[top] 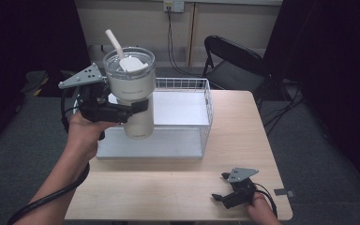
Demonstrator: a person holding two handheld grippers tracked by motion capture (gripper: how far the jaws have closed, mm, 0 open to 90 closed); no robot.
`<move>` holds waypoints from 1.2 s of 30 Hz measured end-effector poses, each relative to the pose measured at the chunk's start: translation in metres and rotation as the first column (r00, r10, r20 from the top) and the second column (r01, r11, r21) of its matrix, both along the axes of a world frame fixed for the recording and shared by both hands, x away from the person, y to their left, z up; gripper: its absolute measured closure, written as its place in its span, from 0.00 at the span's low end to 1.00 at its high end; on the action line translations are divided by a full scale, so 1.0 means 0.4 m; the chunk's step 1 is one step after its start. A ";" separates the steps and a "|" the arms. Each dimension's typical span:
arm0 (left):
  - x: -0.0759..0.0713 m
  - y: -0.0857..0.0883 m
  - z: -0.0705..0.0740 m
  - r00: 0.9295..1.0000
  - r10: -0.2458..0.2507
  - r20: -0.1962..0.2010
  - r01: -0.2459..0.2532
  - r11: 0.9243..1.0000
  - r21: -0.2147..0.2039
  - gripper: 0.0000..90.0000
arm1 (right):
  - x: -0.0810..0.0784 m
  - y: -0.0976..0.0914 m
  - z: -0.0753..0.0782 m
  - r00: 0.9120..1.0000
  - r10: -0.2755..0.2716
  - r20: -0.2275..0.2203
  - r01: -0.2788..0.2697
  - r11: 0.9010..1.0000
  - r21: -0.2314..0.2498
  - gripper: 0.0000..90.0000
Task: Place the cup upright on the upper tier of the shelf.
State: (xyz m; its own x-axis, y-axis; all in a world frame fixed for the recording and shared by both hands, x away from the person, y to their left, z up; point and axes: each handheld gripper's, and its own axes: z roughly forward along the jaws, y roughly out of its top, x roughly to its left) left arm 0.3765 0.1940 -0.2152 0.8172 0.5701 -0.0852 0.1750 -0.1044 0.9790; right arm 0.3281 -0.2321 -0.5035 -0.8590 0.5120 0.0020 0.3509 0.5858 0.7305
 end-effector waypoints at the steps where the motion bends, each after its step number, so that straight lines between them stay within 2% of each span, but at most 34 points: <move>1: 0.006 -0.001 0.004 1.000 0.002 0.002 -0.002 1.000 0.004 0.10 | 0.000 0.000 0.000 1.000 0.000 0.000 0.000 1.000 0.000 0.12; 10: 0.031 -0.009 0.019 1.000 0.027 0.005 -0.027 0.999 -0.017 0.10 | 0.000 0.000 0.000 1.000 0.000 0.000 0.000 1.000 0.000 0.12; 24: 0.075 -0.020 0.010 0.998 0.058 0.009 -0.058 0.998 0.021 0.10 | 0.000 0.000 0.000 1.000 0.000 0.000 0.000 1.000 -0.001 0.12; 30: 0.098 -0.018 0.002 0.997 0.083 0.003 -0.083 0.996 0.012 0.10 | 0.000 0.000 0.000 1.000 0.000 0.000 0.000 1.000 -0.001 0.12; 36: 0.123 -0.016 -0.009 0.994 0.112 0.000 -0.112 0.993 0.027 0.10 | 0.000 0.000 0.000 1.000 0.000 0.000 0.000 1.000 0.000 0.12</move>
